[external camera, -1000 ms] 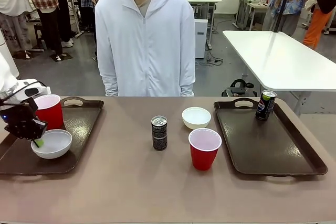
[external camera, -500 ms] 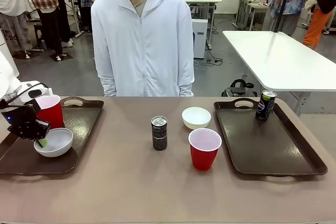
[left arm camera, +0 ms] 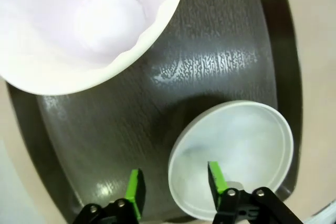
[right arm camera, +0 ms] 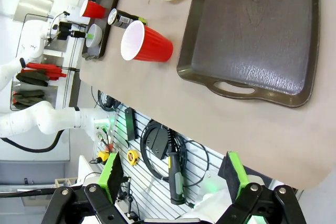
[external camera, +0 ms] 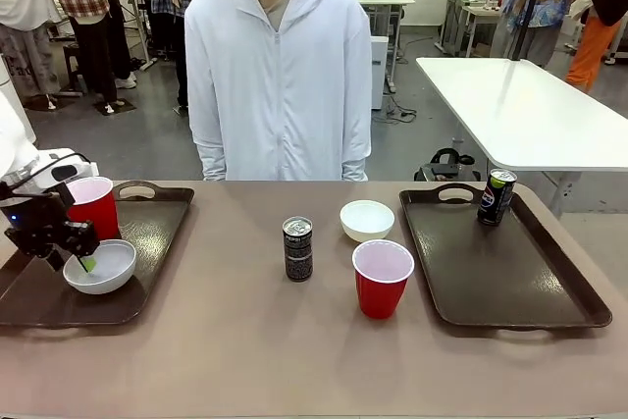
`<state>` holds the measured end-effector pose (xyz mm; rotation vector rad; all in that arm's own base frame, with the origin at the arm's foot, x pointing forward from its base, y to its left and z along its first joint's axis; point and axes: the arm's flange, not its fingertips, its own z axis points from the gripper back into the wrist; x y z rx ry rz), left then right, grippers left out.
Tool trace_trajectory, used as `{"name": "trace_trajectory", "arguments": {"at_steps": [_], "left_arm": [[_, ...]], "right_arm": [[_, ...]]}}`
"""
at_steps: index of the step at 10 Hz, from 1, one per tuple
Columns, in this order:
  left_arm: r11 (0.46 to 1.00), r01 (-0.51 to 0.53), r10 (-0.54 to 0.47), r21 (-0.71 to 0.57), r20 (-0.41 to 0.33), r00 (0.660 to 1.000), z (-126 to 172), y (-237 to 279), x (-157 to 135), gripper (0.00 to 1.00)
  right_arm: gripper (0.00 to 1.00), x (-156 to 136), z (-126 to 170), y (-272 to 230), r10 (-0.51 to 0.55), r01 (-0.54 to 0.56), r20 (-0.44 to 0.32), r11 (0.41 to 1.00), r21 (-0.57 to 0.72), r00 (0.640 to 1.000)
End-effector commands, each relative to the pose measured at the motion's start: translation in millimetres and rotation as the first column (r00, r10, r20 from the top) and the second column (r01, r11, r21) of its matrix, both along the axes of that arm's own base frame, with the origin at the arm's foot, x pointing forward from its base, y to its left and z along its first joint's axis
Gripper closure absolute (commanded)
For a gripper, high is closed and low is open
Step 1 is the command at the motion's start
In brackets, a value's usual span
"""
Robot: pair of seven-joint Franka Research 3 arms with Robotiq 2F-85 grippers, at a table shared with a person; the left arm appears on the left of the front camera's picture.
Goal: Prepare tableware on both trays.
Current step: Pick up a Picnic Bowl from the table and place it on a Handle tray.
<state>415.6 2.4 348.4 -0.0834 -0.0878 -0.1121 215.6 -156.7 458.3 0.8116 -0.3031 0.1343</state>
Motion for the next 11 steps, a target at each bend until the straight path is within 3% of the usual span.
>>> {"name": "trace_trajectory", "arguments": {"at_steps": [1, 2, 4, 7, 9, 10, 11], "left_arm": [[0.999, 0.018, -0.018, 0.033, 0.0, 1.0, 22, -2, -29, 0.16], [0.998, 0.04, -0.04, 0.044, 0.004, 0.999, 35, -3, -32, 0.0], [0.996, 0.067, -0.068, 0.056, 0.018, 0.998, 69, -8, -37, 0.0], [0.996, -0.043, 0.045, 0.078, -0.025, 0.999, 106, -11, -31, 0.0], [0.994, -0.048, 0.056, 0.095, -0.076, 0.996, 107, -11, -30, 0.0], [0.999, -0.014, 0.015, 0.052, -0.014, 1.0, 107, -11, -35, 0.0], [0.999, -0.014, 0.015, 0.052, -0.014, 1.0, 107, -11, -35, 0.0]], "right_arm": [[0.0, 1, 1, 1, 0.005, -0.005, 0.01, 1.0, 0.023, 1.0], [0.0, 1, 1, 1, 0.005, -0.005, 0.01, 1.0, 0.023, 1.0], [0.0, 1, 1, 1, 0.005, -0.005, 0.01, 1.0, 0.023, 1.0], [0.0, 1, 1, 1, 0.005, -0.005, 0.01, 1.0, 0.023, 1.0], [0.0, 1, 1, 1, 0.005, -0.005, 0.01, 1.0, 0.023, 1.0], [0.0, 1, 1, 1, 0.005, -0.005, 0.01, 1.0, 0.023, 1.0], [0.0, 1, 1, 1, 0.005, -0.005, 0.01, 1.0, 0.023, 1.0]]}}
